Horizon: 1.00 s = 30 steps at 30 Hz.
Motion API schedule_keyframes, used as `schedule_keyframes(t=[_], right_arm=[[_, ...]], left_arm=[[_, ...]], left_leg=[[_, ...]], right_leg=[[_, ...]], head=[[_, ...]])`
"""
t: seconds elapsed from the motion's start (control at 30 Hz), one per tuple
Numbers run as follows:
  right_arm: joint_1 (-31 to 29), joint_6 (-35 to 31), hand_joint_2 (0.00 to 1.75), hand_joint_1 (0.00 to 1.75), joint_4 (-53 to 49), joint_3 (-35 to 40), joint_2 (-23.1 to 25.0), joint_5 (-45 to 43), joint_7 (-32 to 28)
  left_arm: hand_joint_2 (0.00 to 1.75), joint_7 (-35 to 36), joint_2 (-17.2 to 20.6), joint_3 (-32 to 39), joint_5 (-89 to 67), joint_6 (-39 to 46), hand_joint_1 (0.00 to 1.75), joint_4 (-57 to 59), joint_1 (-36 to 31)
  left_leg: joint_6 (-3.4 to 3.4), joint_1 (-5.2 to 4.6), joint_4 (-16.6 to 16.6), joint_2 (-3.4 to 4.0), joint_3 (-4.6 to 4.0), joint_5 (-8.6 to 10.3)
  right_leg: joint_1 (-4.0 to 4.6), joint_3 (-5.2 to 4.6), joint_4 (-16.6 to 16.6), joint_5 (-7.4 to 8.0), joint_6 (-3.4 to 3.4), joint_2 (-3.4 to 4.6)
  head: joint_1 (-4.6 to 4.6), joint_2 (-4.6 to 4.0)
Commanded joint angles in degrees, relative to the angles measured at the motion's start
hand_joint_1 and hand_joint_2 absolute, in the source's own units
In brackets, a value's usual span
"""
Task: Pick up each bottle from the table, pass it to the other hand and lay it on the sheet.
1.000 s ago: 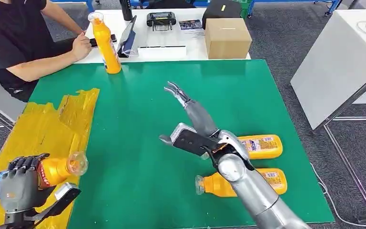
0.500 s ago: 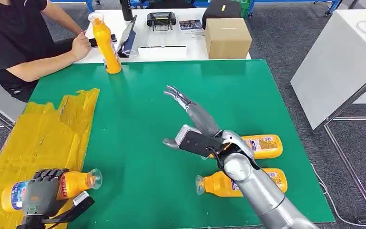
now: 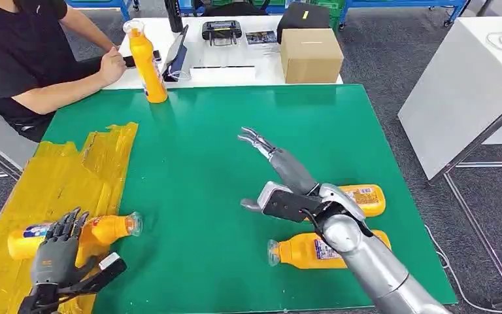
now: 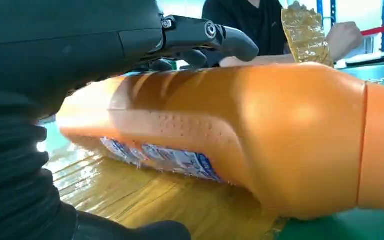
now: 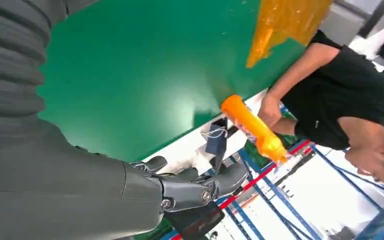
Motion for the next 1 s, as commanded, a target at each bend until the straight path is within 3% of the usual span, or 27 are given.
schedule_keyframes(t=[0.03, 0.27, 0.53, 0.73, 0.77, 0.9, 1.0], right_arm=[[3.58, -1.68, 1.75, 0.0, -0.66, -3.57, -1.65, 1.35, -1.93], [10.03, -0.65, 1.75, 0.0, -5.59, -6.53, -6.09, 4.01, -5.09], [10.19, 0.47, 1.75, 0.0, -6.0, -6.51, -6.57, 3.91, -5.22], [16.14, 1.28, 1.75, 0.0, -10.82, -6.89, -13.31, 7.7, -4.67], [16.91, 1.47, 1.75, 0.0, -11.42, -7.06, -14.44, 8.25, -4.32], [19.19, 3.26, 1.75, 0.0, -13.68, -8.66, -19.25, 8.13, -2.49], [23.53, 4.27, 1.75, 0.0, -16.4, -11.49, -22.59, 7.65, -1.78]], left_arm=[[1.75, -1.3, 1.29, -0.65, 3.79, -2.34, 0.0, 1.22, 1.66], [1.75, -4.85, -0.05, 2.73, 10.29, -3.75, 0.0, -4.13, 3.93], [1.75, -6.43, -0.78, 3.73, 12.42, -3.96, 0.0, -4.66, 3.81], [1.75, -13.1, -4.67, 8.31, 23.57, -9.6, 0.0, -13.05, 5.53], [0.0, -14.39, -5.77, 8.62, 25.74, -10.29, 0.0, -14.94, 5.83], [0.0, -17.21, -8.09, 7.66, 31.95, -11.93, 0.0, -20.45, 7.08], [0.0, -19.2, -10.0, 7.84, 44.88, -18.99, 0.0, -24.46, 7.42]], left_leg=[[-0.01, 0.05, -0.06, 0.06, 0.02, 0.01], [0.0, 0.02, -0.02, -0.01, 0.05, -0.05], [-0.01, 0.01, -0.01, 0.06, -0.16, -0.02], [0.01, 0.04, 0.06, -0.14, -0.18, -0.06], [0.02, 0.01, 0.07, -0.16, -0.21, -0.06], [0.04, -0.01, 0.1, -0.11, -0.42, -0.07], [0.05, -0.09, 0.1, -0.18, -0.48, -0.06]], right_leg=[[0.06, 0.01, -0.11, 0.06, -0.05, 0.08], [0.04, 0.09, -0.06, -0.02, -0.01, 0.0], [0.0, -0.16, -0.04, 0.02, -0.03, 0.07], [0.05, -0.1, -0.06, -0.05, 0.0, -0.13], [0.03, -0.12, -0.04, -0.06, 0.02, -0.17], [-0.02, -0.31, -0.02, -0.05, 0.03, -0.12], [-0.14, -0.38, -0.01, -0.07, 0.04, -0.2]], head=[[0.0, 0.0], [0.0, 0.0], [0.02, 0.0], [0.0, 0.0], [0.0, 0.0], [0.0, 0.0], [0.0, 0.0]])
